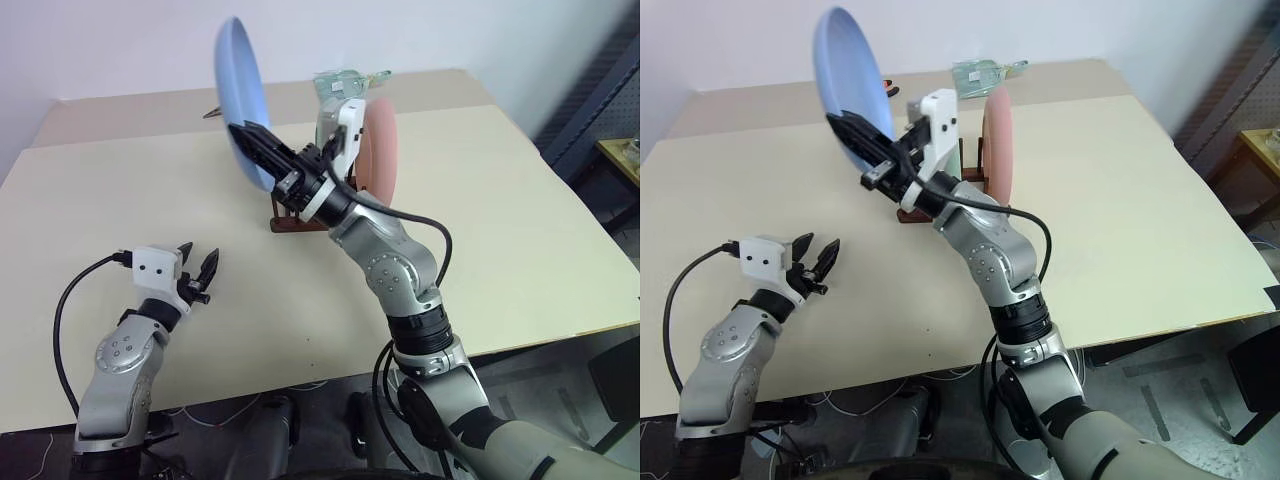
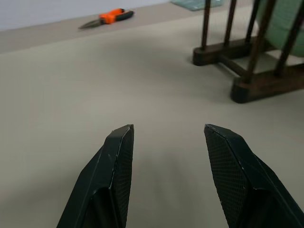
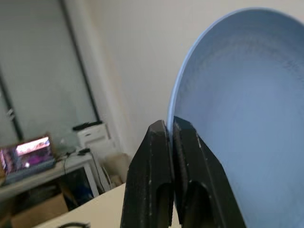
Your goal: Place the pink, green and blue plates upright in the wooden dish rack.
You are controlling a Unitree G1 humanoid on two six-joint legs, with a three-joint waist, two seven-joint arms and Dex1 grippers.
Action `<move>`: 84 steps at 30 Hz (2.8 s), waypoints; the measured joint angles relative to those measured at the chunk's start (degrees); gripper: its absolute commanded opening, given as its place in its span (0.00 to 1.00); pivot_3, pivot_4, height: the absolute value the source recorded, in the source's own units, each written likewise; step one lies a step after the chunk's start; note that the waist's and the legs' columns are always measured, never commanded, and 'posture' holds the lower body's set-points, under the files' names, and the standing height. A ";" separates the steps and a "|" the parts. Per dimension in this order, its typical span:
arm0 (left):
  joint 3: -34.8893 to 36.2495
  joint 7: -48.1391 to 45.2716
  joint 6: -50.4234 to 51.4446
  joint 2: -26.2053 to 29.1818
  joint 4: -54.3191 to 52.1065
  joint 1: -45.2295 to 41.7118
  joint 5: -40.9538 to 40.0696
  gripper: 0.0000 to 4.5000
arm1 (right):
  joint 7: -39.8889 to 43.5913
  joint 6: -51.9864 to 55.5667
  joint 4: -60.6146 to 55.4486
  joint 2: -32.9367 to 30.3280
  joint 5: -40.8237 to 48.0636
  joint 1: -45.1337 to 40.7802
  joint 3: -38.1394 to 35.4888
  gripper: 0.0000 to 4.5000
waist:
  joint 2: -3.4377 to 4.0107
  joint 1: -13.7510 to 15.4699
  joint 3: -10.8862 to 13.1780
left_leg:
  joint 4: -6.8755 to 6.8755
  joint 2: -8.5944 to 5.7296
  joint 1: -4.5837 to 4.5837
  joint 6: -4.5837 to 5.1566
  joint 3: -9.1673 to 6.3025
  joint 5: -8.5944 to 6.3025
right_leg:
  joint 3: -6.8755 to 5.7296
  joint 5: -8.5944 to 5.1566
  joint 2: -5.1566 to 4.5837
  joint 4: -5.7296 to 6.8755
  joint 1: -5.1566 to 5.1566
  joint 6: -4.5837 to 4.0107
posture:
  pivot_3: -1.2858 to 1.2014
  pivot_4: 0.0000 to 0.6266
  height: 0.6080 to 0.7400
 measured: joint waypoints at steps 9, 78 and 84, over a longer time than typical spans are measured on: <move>-1.57 -0.17 -0.04 -0.58 -0.72 -0.02 0.03 0.53 | -5.17 3.20 5.06 0.03 4.01 -1.95 -4.71 0.00 | 0.04 -0.05 0.02 | 0.00 0.00 0.00 0.01 0.01 0.01 | 0.00 0.00 0.01 0.00 0.00 0.00 | 0.52 0.24 1.00; -4.15 -0.53 1.61 -1.53 -3.47 0.11 2.38 0.54 | 2.68 -5.40 9.11 -13.14 -18.48 -6.22 2.11 0.76 | 0.15 0.05 0.06 | 0.03 0.00 -0.04 0.03 0.04 0.00 | -0.04 0.00 0.01 -0.03 -0.01 0.01 | 0.52 0.24 1.00; -5.19 -0.02 2.12 -1.84 -4.00 0.15 2.43 0.54 | 5.75 -10.67 0.92 -23.89 -22.69 -4.94 0.10 0.76 | 0.16 0.52 0.07 | 0.08 0.00 -0.08 0.05 -0.01 -0.02 | -0.13 0.00 -0.01 -0.15 0.09 0.01 | 0.52 0.24 1.00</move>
